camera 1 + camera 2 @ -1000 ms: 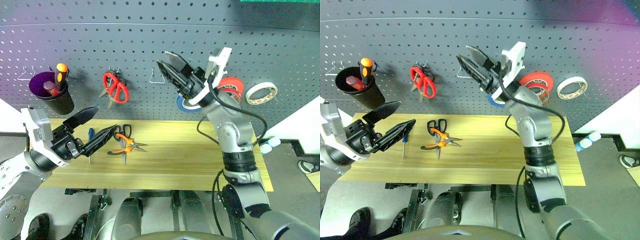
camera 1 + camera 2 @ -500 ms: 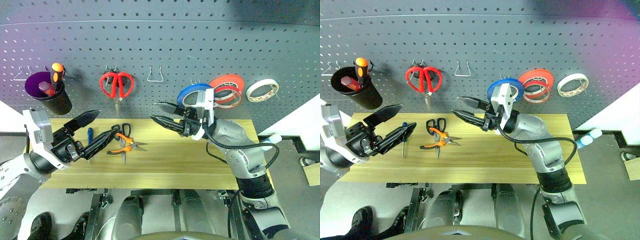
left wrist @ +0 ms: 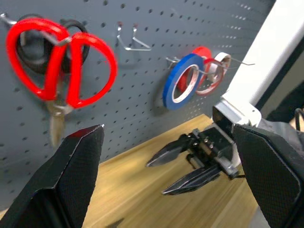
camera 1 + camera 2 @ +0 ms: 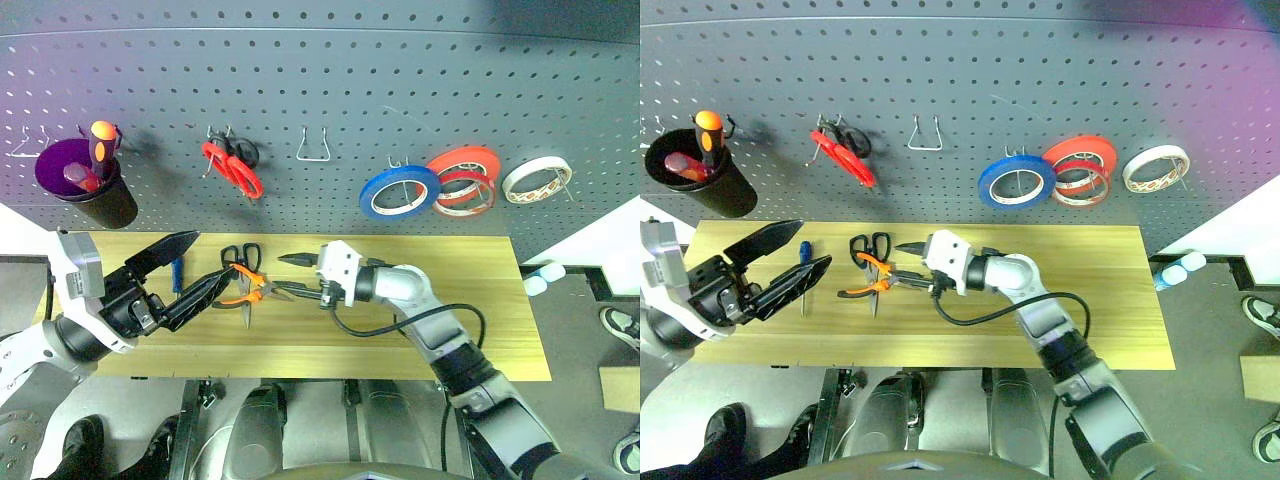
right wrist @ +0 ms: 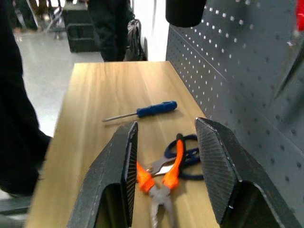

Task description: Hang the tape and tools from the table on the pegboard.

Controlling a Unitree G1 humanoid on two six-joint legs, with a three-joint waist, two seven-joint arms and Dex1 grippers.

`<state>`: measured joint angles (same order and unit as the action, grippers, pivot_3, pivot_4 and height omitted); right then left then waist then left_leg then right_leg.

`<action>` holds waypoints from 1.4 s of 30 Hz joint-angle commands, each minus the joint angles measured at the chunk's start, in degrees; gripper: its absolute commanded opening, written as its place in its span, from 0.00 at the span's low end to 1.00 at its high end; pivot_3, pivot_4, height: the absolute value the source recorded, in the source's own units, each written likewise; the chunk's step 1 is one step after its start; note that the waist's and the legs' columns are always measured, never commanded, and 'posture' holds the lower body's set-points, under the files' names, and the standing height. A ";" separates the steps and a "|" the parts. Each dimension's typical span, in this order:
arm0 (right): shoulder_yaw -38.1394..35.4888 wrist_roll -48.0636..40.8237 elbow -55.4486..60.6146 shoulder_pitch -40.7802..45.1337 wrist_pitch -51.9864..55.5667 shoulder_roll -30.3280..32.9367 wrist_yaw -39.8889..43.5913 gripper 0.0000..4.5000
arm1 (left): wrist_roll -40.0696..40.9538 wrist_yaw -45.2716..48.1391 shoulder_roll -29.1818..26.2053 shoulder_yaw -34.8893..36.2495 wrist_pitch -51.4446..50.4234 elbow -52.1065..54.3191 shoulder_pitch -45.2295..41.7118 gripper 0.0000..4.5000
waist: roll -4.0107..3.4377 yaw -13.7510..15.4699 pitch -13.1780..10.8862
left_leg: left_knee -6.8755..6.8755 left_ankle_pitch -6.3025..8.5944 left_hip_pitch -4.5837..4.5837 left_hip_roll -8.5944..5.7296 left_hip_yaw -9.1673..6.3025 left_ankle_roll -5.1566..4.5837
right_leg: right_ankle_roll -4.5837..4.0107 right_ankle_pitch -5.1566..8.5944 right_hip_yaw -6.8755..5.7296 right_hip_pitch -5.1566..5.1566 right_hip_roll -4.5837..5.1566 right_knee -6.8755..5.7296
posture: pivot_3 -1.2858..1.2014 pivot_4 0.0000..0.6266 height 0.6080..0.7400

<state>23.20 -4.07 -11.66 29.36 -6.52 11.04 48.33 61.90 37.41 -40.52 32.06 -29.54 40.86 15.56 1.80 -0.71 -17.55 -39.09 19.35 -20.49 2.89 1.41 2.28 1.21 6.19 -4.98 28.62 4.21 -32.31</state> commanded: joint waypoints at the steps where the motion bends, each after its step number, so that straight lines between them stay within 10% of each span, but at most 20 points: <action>1: 0.94 1.88 -2.59 1.44 -3.59 -2.35 -0.81 0.44 | 1.28 0.09 -0.22 2.79 0.55 2.55 1.91 1.00 | -0.05 0.15 -0.06 | 0.00 0.00 0.00 0.00 0.00 0.00 | 0.00 0.00 0.00 0.00 0.00 0.02 | 0.56 0.51 0.95; 9: 2.78 6.60 -12.78 2.77 -8.24 -7.87 -4.47 0.44 | 1.35 0.01 0.59 3.84 1.04 4.55 6.13 1.00 | -0.05 0.26 -0.85 | 0.00 0.01 0.01 0.01 -0.04 -0.01 | -0.04 0.05 0.00 -0.03 0.01 0.07 | 0.58 0.53 0.95; 18: 2.54 9.55 -18.25 3.73 -10.11 -9.63 -7.30 1.00 | 4.05 -2.78 0.00 4.69 0.28 7.12 7.77 1.00 | -0.11 0.22 -1.90 | 0.02 0.01 -0.11 0.01 -0.05 -0.01 | -0.03 0.06 0.00 0.07 0.01 0.07 | 0.58 0.57 0.95; 42: 4.98 21.80 -30.30 9.85 2.49 -12.98 -16.49 1.00 | 6.65 -5.95 -1.50 4.55 0.36 8.28 8.91 1.00 | -0.21 0.25 -2.90 | 0.02 -0.01 -0.79 0.01 -0.07 0.01 | -0.07 0.05 0.01 0.78 0.00 -0.07 | 0.59 0.61 0.95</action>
<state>28.20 17.30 -41.63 38.76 -4.75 -1.19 32.19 67.67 31.80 -42.03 35.13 -29.87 47.40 24.04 1.59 -0.46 -20.45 -39.08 19.34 -21.28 2.90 1.34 2.29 1.14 6.25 -4.97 29.40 4.21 -32.38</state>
